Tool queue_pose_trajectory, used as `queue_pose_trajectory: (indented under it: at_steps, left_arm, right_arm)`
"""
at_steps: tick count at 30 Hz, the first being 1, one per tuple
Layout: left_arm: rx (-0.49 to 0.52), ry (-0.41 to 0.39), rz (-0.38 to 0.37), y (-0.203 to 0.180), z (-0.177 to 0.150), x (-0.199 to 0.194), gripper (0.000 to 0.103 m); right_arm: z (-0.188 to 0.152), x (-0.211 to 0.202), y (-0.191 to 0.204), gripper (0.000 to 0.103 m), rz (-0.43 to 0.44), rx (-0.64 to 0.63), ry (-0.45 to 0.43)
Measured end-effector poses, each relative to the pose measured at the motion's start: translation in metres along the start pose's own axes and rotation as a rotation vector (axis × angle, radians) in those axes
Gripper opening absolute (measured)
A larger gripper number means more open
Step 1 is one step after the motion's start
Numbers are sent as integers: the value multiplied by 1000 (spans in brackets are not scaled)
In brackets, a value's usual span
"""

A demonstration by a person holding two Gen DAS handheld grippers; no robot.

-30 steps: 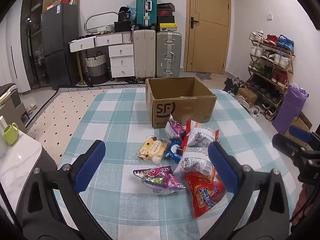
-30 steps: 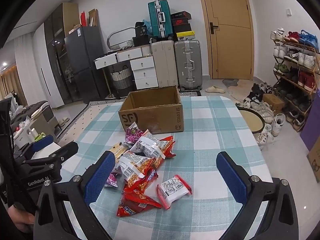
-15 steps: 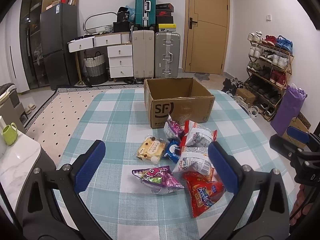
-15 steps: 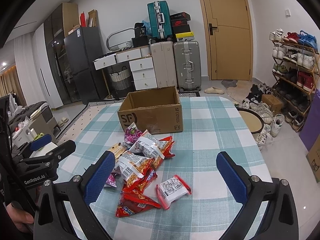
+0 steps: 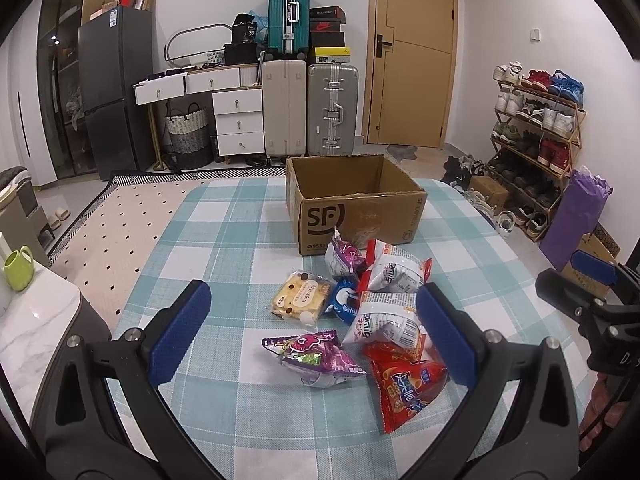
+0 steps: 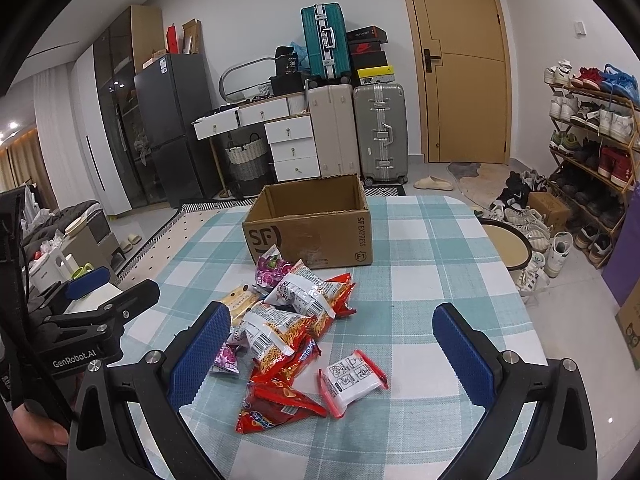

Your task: Organize snacks

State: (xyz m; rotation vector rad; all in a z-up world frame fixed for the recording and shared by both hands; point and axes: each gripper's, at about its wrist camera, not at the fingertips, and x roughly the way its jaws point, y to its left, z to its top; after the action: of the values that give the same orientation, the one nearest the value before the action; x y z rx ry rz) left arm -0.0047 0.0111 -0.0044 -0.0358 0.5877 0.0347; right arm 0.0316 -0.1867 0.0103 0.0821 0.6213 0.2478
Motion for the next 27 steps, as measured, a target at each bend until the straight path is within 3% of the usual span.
queue_pose_trajectory:
  at_steps: [27]
  left_arm:
    - [5, 4, -2, 1, -2, -4, 103]
  right_arm:
    - [-1, 0, 8, 103, 8, -27, -6]
